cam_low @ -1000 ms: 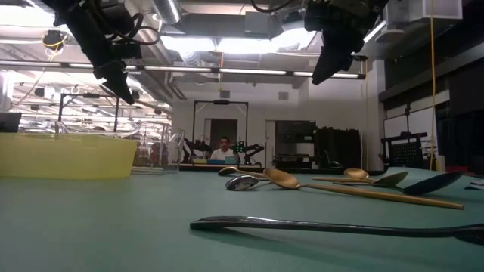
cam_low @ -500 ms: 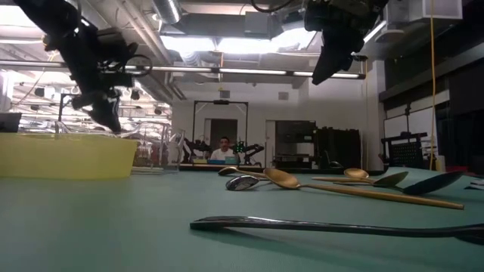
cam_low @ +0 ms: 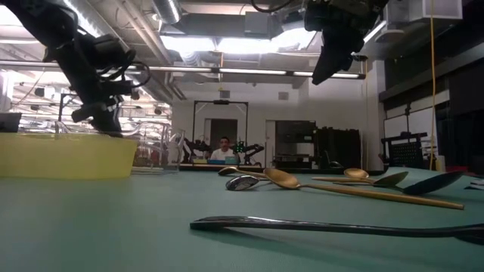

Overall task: Sort silverware by color (type)
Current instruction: Put the white spoon into the transparent bin

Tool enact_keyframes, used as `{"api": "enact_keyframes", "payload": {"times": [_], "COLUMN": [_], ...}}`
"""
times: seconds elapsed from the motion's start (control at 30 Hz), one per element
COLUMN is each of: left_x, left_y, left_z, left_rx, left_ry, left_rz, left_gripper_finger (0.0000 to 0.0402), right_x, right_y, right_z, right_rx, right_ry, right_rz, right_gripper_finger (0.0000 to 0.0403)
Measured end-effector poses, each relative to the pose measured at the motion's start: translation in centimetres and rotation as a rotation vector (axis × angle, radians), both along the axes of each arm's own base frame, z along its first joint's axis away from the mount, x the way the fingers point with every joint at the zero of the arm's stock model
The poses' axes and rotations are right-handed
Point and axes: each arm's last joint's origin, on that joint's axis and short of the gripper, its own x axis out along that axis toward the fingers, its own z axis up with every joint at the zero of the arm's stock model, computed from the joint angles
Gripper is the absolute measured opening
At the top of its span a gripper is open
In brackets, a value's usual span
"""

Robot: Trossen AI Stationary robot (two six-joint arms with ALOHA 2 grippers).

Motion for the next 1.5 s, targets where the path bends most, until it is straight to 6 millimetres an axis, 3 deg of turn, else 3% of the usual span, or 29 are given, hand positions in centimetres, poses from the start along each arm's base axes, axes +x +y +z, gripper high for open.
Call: {"api": "enact_keyframes", "payload": {"times": [0.8,1.5], "left_x": [0.9,0.8], "left_y": [1.2,1.2], "left_z": [-3.8,-4.0], "left_rx": [-0.085,-0.095], "left_ry": [0.066,0.074], "left_rz": [-0.033,-0.016], "left_gripper_finger": [0.0015,0.0029], "right_x": [0.0,0.0], "right_y": [0.0,0.0], "right_z": [0.0,0.0], "right_rx": [0.0,0.0], "right_ry": [0.0,0.0], "right_rz": [0.0,0.0], "right_gripper_finger": [0.0099,0.0099]}}
